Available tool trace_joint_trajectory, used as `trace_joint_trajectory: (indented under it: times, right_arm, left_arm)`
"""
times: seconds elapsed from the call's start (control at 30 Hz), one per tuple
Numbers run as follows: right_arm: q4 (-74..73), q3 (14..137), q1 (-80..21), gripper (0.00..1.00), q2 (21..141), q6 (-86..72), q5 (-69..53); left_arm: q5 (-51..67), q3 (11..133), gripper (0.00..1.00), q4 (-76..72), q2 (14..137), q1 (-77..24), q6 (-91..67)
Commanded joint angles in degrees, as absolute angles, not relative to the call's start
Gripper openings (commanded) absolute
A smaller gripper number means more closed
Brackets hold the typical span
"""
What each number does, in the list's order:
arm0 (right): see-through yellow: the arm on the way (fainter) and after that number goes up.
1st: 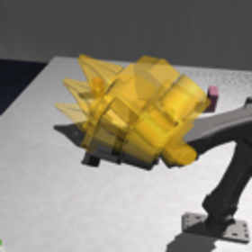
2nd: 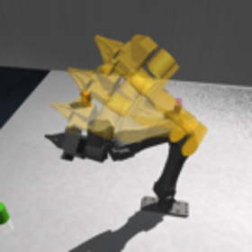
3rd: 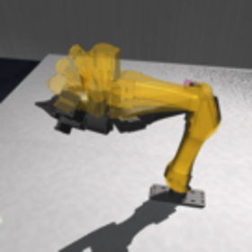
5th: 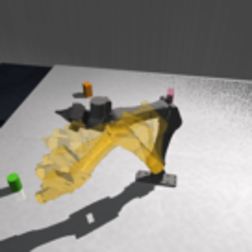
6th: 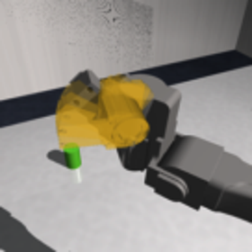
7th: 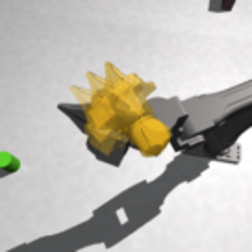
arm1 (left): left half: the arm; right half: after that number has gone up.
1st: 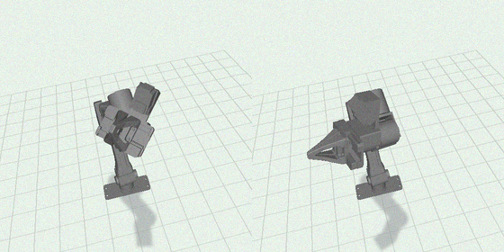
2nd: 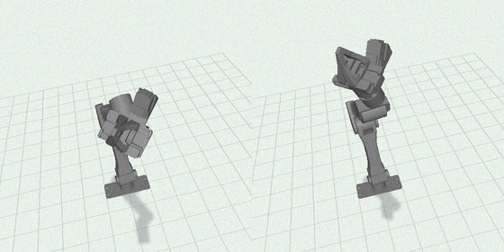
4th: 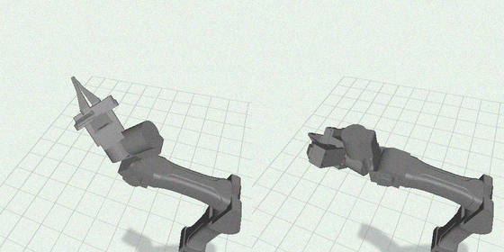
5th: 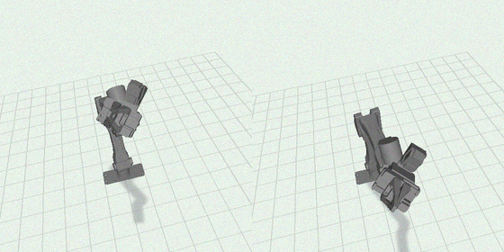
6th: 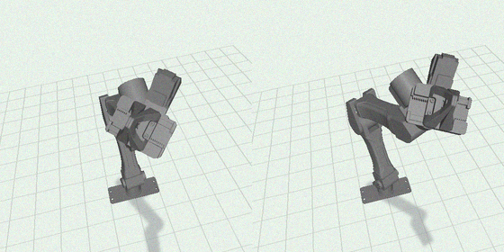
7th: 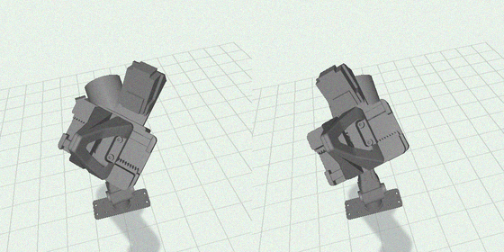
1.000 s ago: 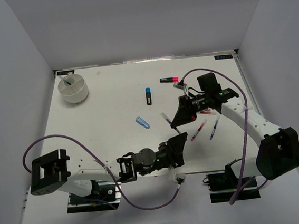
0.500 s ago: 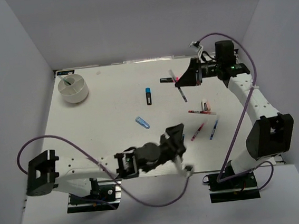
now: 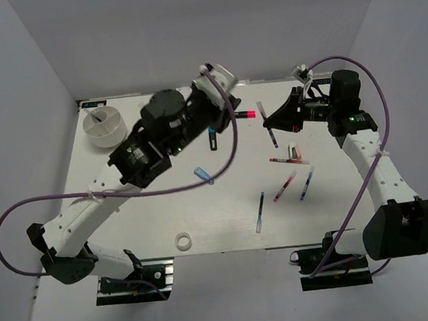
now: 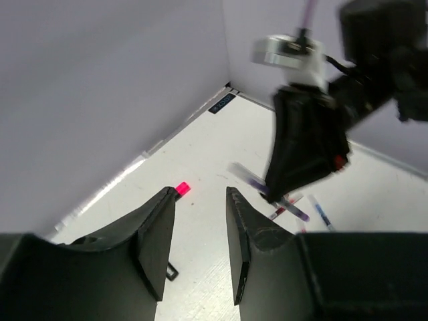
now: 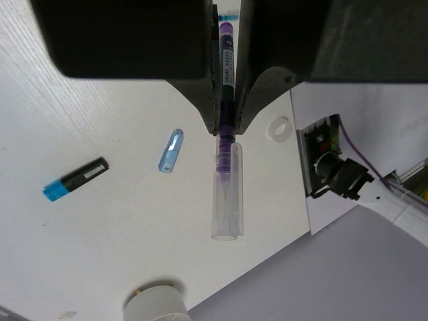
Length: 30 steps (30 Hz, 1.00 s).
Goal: Sort the stationery into containers
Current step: Pick up the pen from the center of the board.
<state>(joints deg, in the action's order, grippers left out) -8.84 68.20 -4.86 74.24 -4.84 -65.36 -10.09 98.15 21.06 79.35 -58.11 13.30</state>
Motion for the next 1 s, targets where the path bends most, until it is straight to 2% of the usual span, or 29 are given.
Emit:
trace_joint_trajectory:
  times: [0.0,0.07,0.1,0.17,0.2,0.27,0.3,0.33,0.37,0.4,0.43,0.47,0.5,0.83,0.93,0.97]
  right_arm:
    - [-7.38,67.06,-4.48,0.0,72.77,-5.45,-70.74]
    - [-7.91,67.32,-4.66,0.0,73.12,-4.92,-71.63]
    - [-8.95,68.28,-4.83,0.0,73.39,-4.49,-72.94]
    - [-11.33,69.86,-4.66,0.0,75.31,-1.94,-74.35]
    - [-14.12,72.05,-4.66,0.0,76.11,-0.98,-76.1]
    - [-16.69,73.99,-4.83,0.0,78.39,1.56,-78.12]
    - [-19.66,76.09,-4.75,0.0,79.18,2.19,-78.83]
    - [-21.51,77.07,-4.83,0.0,80.58,3.59,-79.71]
    - [-22.84,77.86,-4.92,0.0,81.12,4.13,-81.02]
    - [-23.29,77.78,-5.36,0.0,81.3,4.04,-81.21]
    - [-22.68,77.09,-5.19,0.0,80.78,3.78,-81.21]
    - [-21.81,76.3,-5.45,0.0,80.42,3.17,-81.38]
    - [-21.71,75.85,-5.88,0.0,80.07,3.25,-81.47]
    - [-14.86,72.07,-12.65,0.0,81.21,-4.65,-81.3]
    - [-12.05,72.25,-13.88,0.0,82.35,-8.34,-81.39]
    - [-10.39,72.42,-14.23,0.0,82.61,-9.22,-81.39]
  left_arm:
    - [-0.11,102.12,0.47,29.43,82.26,-49.68,-3.74]
    - [7.87,104.31,0.47,33.3,86.2,-44.25,-5.88]
    - [16.78,106.59,0.47,35.4,87.61,-42.47,-6.24]
    - [27.37,107.66,0.47,35.86,91.39,-36.69,-6.5]
    - [39.86,108.36,0.48,35.6,92.36,-34.48,-6.07]
    - [52.41,108.28,0.49,34.2,95.6,-30.6,-6.24]
    - [62.91,107.24,0.55,28.1,96.32,-27.28,-10.85]
    - [67.02,103.49,0.58,23.51,96.85,-25.77,-15.51]
    - [70.89,100.49,0.6,16.51,97.03,-24.27,-27.91]
    - [74.32,97.07,0.62,-3.05,96.94,-22.0,-35.17]
    - [78.79,90.94,0.63,-10.56,96.94,-21.19,-43.51]
    - [80.06,89.05,0.63,-18.73,97.2,-20.57,-54.47]
    - [80.85,88.34,0.61,-24.46,97.29,-20.57,-55.8]
    - [80.42,87.98,0.55,-22.15,95.72,-21.8,-53.8]
    - [78.67,89.64,0.52,-10.42,95.36,-21.8,-43.55]
    - [76.23,92.43,0.51,1.98,95.27,-21.8,-33.5]
